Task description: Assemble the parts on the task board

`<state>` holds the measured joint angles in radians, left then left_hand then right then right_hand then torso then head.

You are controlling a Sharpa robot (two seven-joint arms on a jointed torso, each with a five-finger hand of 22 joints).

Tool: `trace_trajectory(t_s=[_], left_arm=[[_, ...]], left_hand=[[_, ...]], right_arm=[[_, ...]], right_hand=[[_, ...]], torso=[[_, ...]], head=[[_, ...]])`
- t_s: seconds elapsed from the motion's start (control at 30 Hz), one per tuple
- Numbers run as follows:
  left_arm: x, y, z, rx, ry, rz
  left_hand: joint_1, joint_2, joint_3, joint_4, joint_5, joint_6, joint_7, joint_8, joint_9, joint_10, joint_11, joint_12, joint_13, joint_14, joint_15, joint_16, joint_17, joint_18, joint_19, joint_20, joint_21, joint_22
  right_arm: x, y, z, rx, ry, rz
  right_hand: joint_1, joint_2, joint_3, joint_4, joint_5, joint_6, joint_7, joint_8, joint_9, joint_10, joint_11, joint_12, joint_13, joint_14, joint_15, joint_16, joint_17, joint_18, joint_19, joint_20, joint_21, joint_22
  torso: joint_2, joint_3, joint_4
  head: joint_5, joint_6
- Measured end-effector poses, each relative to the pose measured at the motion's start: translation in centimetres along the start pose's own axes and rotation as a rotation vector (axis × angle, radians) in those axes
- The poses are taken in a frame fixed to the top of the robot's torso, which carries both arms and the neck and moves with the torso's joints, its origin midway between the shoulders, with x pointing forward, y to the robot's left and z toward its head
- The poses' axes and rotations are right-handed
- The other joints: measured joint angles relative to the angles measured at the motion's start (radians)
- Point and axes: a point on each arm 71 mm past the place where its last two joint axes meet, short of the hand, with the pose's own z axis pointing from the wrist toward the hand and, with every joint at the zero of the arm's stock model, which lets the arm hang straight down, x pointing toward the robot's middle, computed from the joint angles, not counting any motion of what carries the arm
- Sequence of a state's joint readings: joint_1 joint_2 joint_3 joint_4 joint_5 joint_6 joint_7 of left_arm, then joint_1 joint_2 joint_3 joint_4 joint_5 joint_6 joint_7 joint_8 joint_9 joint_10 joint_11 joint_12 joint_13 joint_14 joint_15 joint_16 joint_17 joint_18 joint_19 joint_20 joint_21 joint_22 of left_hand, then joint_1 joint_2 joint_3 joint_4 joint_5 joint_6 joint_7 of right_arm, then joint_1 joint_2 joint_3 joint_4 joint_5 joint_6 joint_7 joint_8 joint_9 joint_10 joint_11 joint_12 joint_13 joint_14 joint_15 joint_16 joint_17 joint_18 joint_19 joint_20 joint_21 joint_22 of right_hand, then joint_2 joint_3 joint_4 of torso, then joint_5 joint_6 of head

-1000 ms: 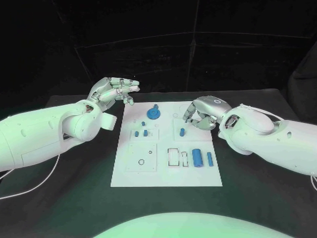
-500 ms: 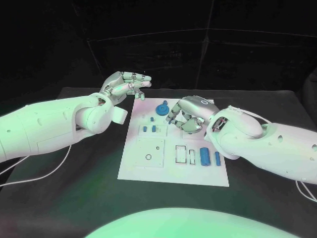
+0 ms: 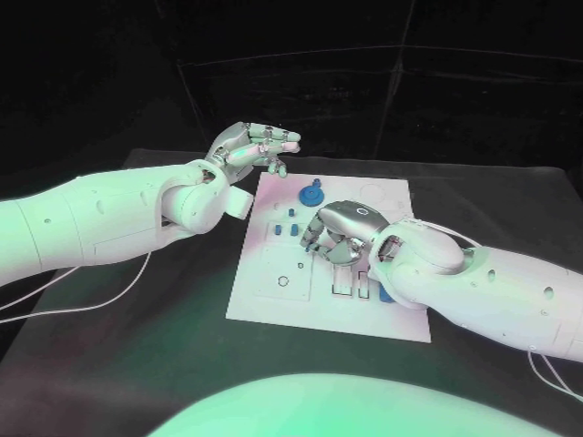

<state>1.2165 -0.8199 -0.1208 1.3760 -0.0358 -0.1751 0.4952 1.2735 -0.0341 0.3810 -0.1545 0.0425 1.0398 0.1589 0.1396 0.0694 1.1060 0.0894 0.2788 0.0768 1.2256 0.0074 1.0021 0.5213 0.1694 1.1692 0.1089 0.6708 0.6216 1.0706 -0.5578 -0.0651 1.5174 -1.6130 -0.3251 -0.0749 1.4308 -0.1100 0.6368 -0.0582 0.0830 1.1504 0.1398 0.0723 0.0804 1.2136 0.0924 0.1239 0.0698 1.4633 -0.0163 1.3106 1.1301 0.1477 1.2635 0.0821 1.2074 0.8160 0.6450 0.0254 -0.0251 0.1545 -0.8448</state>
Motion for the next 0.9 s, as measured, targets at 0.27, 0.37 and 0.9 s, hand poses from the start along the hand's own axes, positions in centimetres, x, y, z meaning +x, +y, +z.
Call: trace_trajectory(t_s=[0.27,0.37,0.9], left_arm=[[0.1,0.0,0.1,-0.001,0.004,-0.002],[0.2,0.0,0.1,-0.001,0.005,-0.002],[0.2,0.1,0.2,-0.003,0.007,-0.003]], left_hand=[[0.000,0.000,0.000,0.000,0.000,0.000,0.000,0.000,0.000,0.000,0.000,0.000,0.000,0.000,0.000,0.000,-0.001,0.000,0.000,0.000,-0.004,-0.001],[0.000,0.000,0.000,0.000,0.000,0.000,0.000,0.000,0.000,0.000,0.000,0.000,0.000,0.000,0.000,0.000,-0.001,0.000,0.000,0.000,-0.005,-0.001],[0.000,0.000,0.000,0.000,0.000,0.000,0.000,0.000,0.000,0.000,0.000,0.000,0.000,0.000,0.000,0.000,-0.001,0.000,0.000,0.000,-0.005,-0.001]], right_arm=[[1.0,0.1,0.4,0.000,0.037,-0.012],[1.4,0.2,0.5,-0.001,0.048,-0.015],[2.1,0.6,0.7,-0.010,0.077,-0.027]], right_hand=[[0.000,0.000,0.000,0.000,-0.001,-0.004,0.004,-0.004,0.000,0.000,0.000,0.000,0.000,0.000,0.000,0.000,0.000,0.000,0.000,0.000,0.000,0.000],[0.000,0.000,0.000,0.000,-0.002,-0.004,0.004,-0.004,0.000,0.000,0.000,0.000,0.000,0.000,0.000,0.000,0.000,0.000,0.000,0.000,0.000,0.000],[0.000,0.000,-0.003,-0.003,-0.002,-0.004,0.004,-0.004,-0.001,0.001,-0.001,-0.002,-0.001,0.000,0.000,0.000,0.000,0.000,0.000,0.000,0.000,0.001]], torso=[[0.000,0.0010,0.0000],[0.000,0.0012,0.0000],[0.000,0.0011,-0.0009]], head=[[0.011,-0.010],[0.014,-0.013],[0.023,-0.023]])
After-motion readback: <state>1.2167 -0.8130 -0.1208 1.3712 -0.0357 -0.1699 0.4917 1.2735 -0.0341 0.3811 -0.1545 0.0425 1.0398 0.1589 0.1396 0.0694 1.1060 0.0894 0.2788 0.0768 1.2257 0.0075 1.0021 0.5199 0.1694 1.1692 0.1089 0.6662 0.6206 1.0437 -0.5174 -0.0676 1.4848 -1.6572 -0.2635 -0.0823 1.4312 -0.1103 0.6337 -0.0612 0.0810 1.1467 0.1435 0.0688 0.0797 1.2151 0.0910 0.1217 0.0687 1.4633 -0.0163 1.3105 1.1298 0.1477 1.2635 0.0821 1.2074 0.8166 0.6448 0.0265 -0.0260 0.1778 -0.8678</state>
